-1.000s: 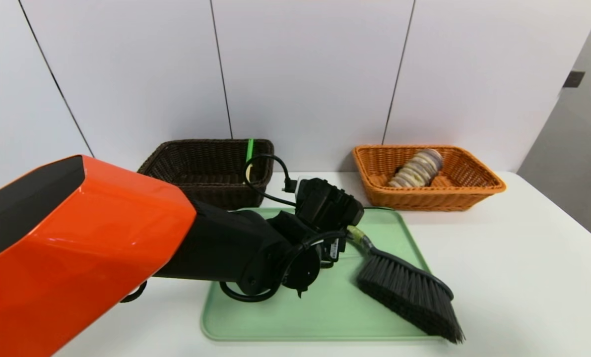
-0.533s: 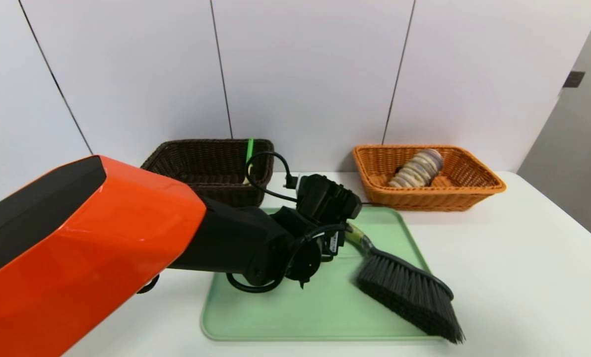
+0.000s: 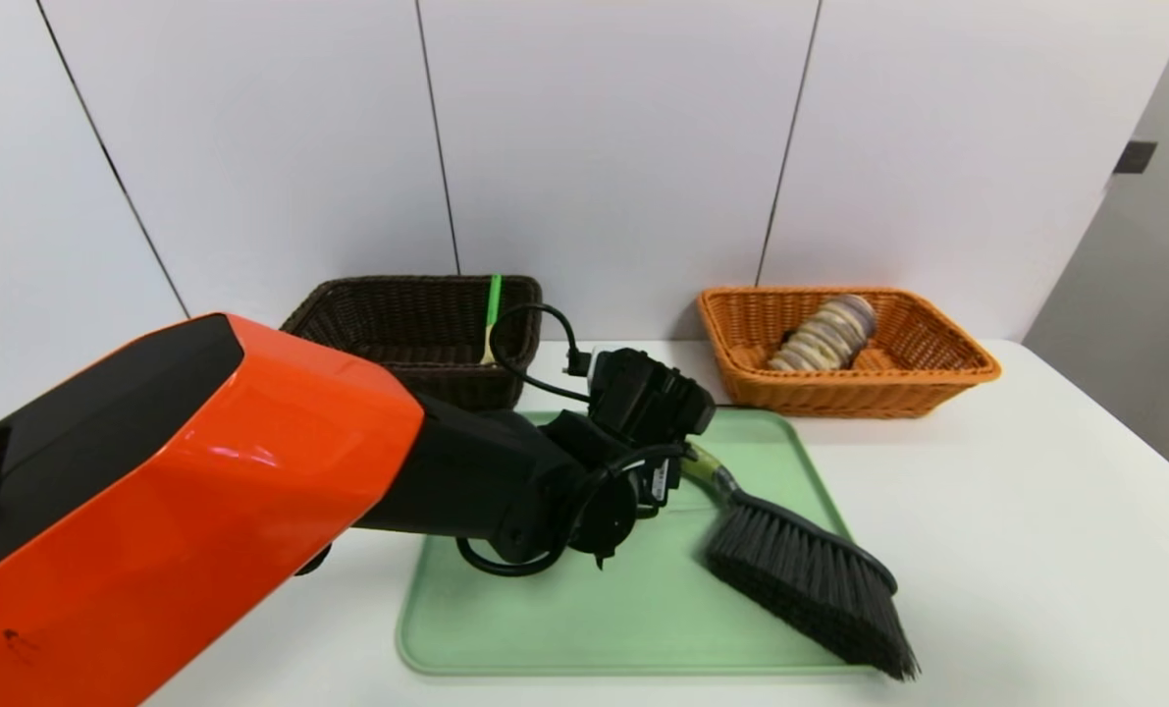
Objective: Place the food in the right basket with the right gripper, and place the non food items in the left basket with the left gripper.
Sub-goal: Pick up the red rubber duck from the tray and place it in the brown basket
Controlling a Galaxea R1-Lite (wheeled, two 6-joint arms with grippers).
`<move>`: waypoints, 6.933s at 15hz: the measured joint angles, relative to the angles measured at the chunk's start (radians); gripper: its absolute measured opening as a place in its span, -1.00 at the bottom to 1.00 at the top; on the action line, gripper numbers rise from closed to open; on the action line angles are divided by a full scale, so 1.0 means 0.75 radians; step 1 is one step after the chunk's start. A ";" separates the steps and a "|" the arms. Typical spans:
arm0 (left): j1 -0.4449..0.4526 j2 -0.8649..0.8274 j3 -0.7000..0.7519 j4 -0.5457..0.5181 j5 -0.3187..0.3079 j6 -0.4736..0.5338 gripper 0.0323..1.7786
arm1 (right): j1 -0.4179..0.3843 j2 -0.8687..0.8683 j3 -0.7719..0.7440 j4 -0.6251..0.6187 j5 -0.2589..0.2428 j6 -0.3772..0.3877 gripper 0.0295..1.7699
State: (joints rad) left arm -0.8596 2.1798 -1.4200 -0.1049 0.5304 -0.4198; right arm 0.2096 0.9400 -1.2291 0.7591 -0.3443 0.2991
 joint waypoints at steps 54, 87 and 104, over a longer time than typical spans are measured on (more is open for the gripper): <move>0.869 -0.403 -0.203 0.170 -0.637 0.073 -0.31 | 0.000 0.034 0.000 -0.022 0.005 -0.015 0.92; 0.968 -0.123 -0.218 0.165 -0.655 0.231 -0.33 | -0.002 -0.018 0.224 -0.231 0.300 -0.618 0.92; 0.958 -0.123 -0.299 0.180 -0.657 0.263 0.59 | -0.009 -0.071 0.289 -0.233 0.298 -0.614 0.92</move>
State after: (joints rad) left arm -0.1409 2.0879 -1.6443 0.0298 0.0379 -0.2226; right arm 0.2030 0.8870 -1.0121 0.5845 -0.1206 -0.1611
